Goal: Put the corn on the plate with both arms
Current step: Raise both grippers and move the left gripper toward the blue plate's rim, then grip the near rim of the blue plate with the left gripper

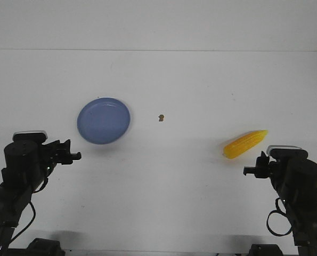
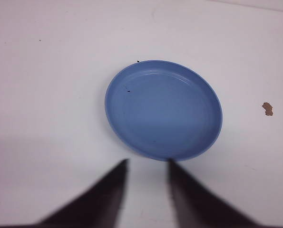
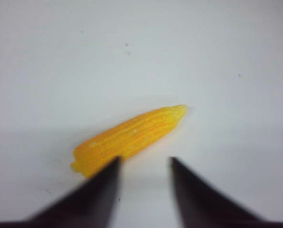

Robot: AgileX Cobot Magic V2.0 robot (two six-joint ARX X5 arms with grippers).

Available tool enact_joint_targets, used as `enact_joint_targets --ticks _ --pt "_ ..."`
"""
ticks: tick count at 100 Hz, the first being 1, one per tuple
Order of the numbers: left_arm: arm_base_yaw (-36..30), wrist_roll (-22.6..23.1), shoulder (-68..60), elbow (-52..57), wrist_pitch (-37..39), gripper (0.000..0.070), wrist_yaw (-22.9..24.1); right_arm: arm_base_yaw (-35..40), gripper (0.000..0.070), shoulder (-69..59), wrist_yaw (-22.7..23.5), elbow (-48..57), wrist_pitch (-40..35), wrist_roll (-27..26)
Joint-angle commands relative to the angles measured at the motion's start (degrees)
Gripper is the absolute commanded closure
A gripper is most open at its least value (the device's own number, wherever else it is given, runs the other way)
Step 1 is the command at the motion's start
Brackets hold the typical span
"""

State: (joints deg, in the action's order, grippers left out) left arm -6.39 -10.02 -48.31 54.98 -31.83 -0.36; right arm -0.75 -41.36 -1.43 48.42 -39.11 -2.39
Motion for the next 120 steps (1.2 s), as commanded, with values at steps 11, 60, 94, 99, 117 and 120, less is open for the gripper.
enact_joint_targets --ticks 11,60,94,99,117,120 --pt "0.0 -0.2 -0.3 1.0 0.2 0.0234 -0.2 0.0 0.0170 -0.3 0.1 0.9 0.3 -0.8" --pt "1.9 -3.4 -25.4 6.8 9.6 0.0233 -0.2 0.0 0.0170 -0.3 0.1 0.9 0.5 -0.8" --pt "6.1 -3.3 -48.4 18.6 10.4 0.0233 -0.2 0.0 0.0170 -0.3 0.1 0.9 0.5 -0.8" --pt "6.4 -3.3 -50.7 19.8 10.0 0.0233 -0.3 0.0 0.0170 -0.3 0.1 0.9 0.5 -0.8" --pt "6.6 -3.1 -55.8 20.7 10.1 0.0233 -0.2 0.0 0.0170 -0.3 0.1 0.9 0.5 -0.9" --pt "6.6 -3.1 -56.4 20.7 10.1 0.0233 -0.2 0.0 0.0170 -0.3 0.1 0.9 0.5 -0.9"
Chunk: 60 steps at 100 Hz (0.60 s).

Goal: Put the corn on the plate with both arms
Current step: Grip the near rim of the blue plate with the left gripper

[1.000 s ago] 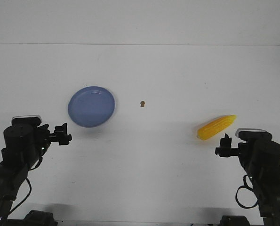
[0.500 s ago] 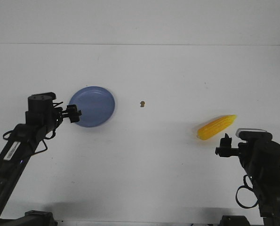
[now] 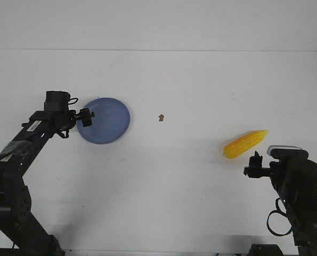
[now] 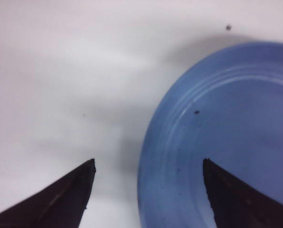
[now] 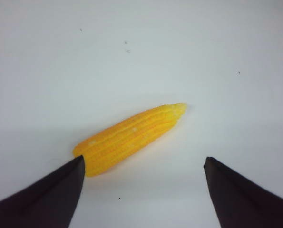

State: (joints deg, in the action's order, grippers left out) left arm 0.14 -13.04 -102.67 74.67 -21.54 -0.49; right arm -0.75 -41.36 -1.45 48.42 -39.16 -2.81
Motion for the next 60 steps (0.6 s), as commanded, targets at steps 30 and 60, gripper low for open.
enact_joint_targets --ticks 30,60 --pt "0.0 -0.1 -4.6 1.0 -1.0 0.0575 -0.1 0.0 0.0170 -0.3 0.2 0.9 0.5 -0.4" --pt "0.0 0.1 -3.4 1.0 -0.7 0.0700 -9.0 0.0 0.0170 -0.3 0.1 0.9 0.0 -0.4"
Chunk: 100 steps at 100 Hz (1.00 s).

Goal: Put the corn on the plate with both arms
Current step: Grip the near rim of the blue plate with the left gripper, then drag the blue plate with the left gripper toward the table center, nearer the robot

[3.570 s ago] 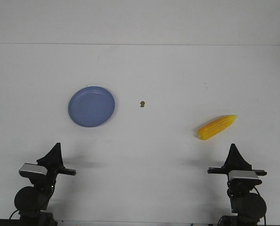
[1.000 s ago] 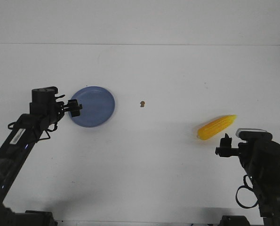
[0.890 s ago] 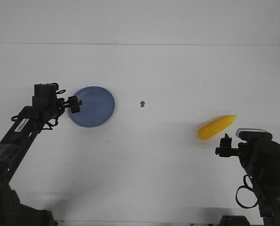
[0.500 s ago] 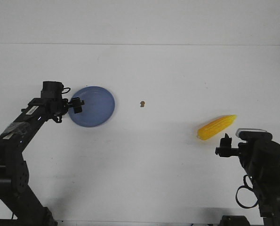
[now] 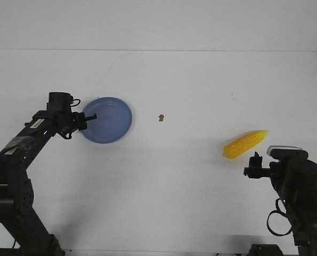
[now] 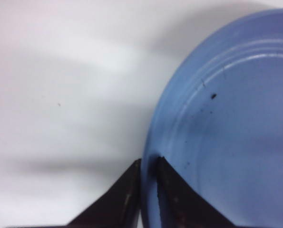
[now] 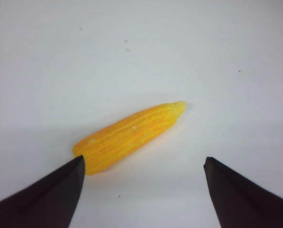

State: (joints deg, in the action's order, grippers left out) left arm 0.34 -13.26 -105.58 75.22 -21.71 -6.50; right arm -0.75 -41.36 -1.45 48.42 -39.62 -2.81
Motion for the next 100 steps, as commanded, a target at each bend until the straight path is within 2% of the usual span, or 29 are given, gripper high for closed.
enact_joint_targets --ticks 1,14,23,36,56,72,100 --pt "-0.2 0.3 -0.3 0.5 -0.6 0.0700 -3.7 0.0 0.0170 -0.3 0.1 0.9 0.5 -0.4" --pt "-0.4 0.4 3.0 0.5 -1.9 0.0700 -11.4 0.0 0.0170 -0.3 0.1 0.9 0.5 -0.4" --pt "-1.3 0.8 6.1 0.5 -3.6 0.0700 -14.4 0.0 0.0170 -0.3 0.1 0.9 0.5 -0.4" --pt "-3.4 2.6 11.5 -0.3 -7.5 0.0700 -14.7 0.0 0.0170 -0.3 0.2 0.9 0.4 -0.4" --pt "-9.6 1.4 21.2 -8.3 -5.6 0.0700 -17.8 0.0 0.0170 -0.3 0.2 0.9 0.5 -0.5" --pt "-16.4 -1.4 25.9 -16.5 -2.0 0.0700 -17.8 0.0 0.0170 -0.3 0.2 0.9 0.5 -0.5" --pt "-24.8 -5.9 26.4 -25.6 5.4 0.0700 -17.8 0.0 0.0170 -0.3 0.2 0.9 0.5 -0.4"
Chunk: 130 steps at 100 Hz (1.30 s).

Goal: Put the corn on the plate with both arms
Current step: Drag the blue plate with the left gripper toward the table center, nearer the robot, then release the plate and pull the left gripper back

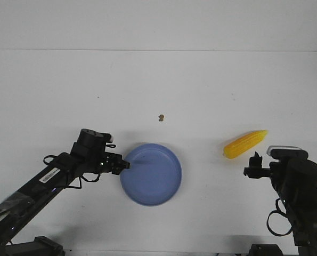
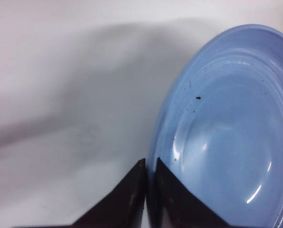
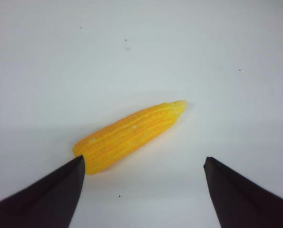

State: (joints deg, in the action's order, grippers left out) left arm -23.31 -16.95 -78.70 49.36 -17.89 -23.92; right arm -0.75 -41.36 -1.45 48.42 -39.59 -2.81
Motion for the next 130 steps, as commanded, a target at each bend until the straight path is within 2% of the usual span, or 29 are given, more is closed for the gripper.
enact_joint_targets --ticks 1,25,60,81,94,98,104,109,120,130 --pt "-1.3 -2.2 -0.5 0.2 1.6 0.0700 -0.4 0.0 0.0170 -0.3 0.2 0.9 0.5 -0.4" --pt "-3.8 -2.1 -2.4 0.0 1.5 0.0700 1.6 0.0 0.0170 -0.3 0.2 0.9 0.5 -0.5" --pt "-4.8 -2.2 -6.3 0.0 1.6 0.0680 1.6 0.0 0.0170 -0.3 0.2 0.9 0.5 -0.4" --pt "-4.9 -2.9 -6.3 0.0 1.5 0.0472 1.6 0.0 0.0170 -0.3 0.2 0.9 0.5 -0.5" --pt "-4.9 -2.9 -6.2 0.0 1.8 0.0454 1.6 0.0 0.0170 -0.3 0.2 0.9 0.5 -0.4" --pt "-4.9 -2.8 -6.0 0.0 2.1 0.0416 1.6 0.0 0.0170 -0.3 0.2 0.9 0.5 -0.4" --pt "-4.7 -2.5 -5.1 0.0 3.3 0.0313 1.6 0.0 0.0170 -0.3 0.2 0.9 0.5 -0.4" --pt "-4.3 -1.7 -4.0 0.0 4.3 0.0272 1.6 0.0 0.0170 -0.3 0.2 0.9 0.5 -0.4" --pt "-2.5 0.3 -0.6 0.3 4.8 0.0270 2.4 0.0 0.0171 -0.3 0.2 0.9 0.5 -0.4" --pt "-0.2 3.4 3.9 0.5 4.2 0.0270 7.4 0.0 0.0170 -0.3 0.1 0.9 0.5 -0.4"
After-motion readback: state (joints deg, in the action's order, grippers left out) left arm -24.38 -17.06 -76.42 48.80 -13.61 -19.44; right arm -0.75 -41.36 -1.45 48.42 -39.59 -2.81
